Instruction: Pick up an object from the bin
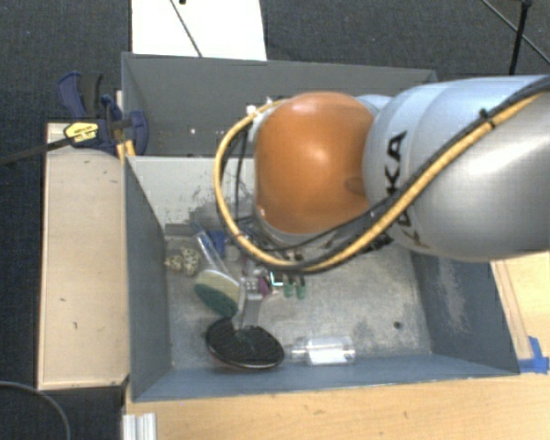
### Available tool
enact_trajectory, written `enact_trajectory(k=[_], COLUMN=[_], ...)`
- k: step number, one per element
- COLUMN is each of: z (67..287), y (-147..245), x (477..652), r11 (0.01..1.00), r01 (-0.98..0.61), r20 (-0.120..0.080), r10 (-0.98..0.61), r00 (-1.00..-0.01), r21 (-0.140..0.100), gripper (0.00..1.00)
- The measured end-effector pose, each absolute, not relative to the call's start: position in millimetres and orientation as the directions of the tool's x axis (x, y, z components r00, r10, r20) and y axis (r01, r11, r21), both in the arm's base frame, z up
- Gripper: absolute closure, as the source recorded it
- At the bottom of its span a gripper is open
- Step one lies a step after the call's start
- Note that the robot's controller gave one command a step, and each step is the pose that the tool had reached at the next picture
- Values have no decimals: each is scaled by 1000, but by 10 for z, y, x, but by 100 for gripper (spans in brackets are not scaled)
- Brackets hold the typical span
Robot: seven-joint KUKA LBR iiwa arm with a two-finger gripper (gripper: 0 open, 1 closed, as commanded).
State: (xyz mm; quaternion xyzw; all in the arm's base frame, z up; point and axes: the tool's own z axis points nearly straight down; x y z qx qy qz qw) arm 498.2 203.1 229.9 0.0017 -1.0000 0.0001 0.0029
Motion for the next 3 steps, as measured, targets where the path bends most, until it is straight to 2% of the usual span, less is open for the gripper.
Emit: enact_trajectory(k=[1, 2, 3], z=[904, 755, 772], y=[1667, 1788, 1809], x=[5218, 4879, 4872], r11=[999, 986, 986], r01=[41, -169, -166], r20=[2, -18, -14], r10=[41, -169, -166], r00=[-999, -985, -986], r21=[-1, 2, 5], gripper=[0, 0, 100])
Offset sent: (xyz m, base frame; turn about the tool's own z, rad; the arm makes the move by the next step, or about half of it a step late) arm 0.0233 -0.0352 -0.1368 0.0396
